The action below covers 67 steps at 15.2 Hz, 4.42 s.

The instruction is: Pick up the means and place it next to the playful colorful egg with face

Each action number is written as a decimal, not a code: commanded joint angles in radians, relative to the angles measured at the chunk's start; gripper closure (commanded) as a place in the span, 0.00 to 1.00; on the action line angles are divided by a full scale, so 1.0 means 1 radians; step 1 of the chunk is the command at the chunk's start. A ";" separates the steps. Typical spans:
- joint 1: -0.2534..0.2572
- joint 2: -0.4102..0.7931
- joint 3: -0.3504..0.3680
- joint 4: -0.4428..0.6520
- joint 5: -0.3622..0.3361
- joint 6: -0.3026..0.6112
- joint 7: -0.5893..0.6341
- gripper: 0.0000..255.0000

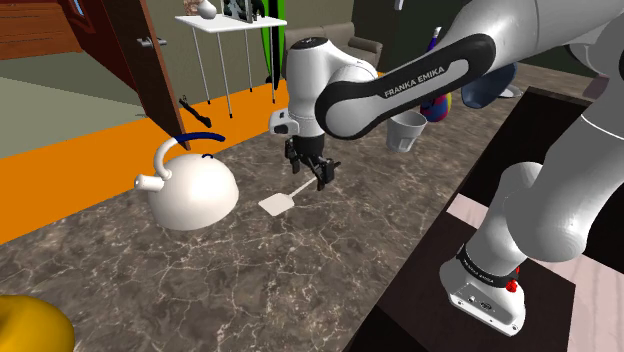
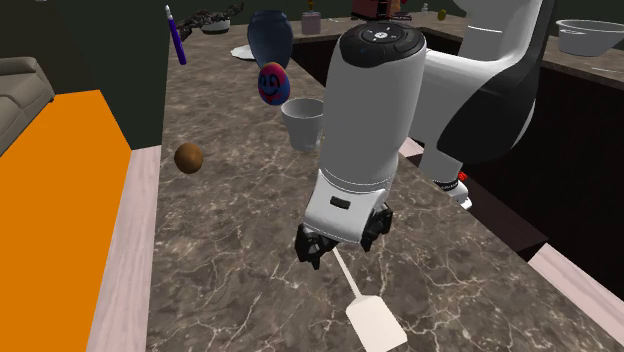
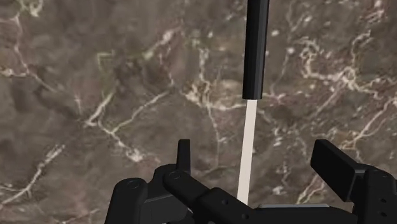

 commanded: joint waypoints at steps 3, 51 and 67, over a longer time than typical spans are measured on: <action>0.000 0.001 0.000 -0.001 0.000 0.002 0.000 0.00; -0.001 -0.060 -0.004 0.422 0.015 -0.481 -0.032 1.00; -0.078 -0.342 -0.148 0.207 -0.010 -0.534 -0.253 1.00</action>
